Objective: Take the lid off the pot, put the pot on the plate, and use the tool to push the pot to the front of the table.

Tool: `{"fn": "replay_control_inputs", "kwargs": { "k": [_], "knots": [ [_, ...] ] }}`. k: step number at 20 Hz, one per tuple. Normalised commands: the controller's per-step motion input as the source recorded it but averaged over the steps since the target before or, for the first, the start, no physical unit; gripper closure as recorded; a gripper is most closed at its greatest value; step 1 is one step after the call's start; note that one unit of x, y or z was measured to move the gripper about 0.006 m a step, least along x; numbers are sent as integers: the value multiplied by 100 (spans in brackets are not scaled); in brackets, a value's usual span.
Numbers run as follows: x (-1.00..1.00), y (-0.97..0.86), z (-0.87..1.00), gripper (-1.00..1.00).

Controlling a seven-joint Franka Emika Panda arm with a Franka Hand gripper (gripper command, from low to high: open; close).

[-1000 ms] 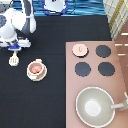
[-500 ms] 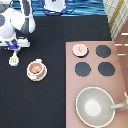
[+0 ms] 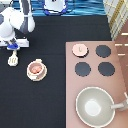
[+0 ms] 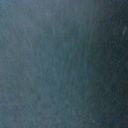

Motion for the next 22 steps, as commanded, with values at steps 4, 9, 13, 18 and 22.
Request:
{"fn": "replay_control_inputs", "kwargs": {
  "k": [4, 9, 13, 18, 22],
  "knots": [
    [-18, 23, 80, 100],
    [-16, 41, 70, 100],
    [-26, 53, 47, 100],
    [-41, 64, 15, 100],
    [-55, 72, 0, 100]
  ]
}}
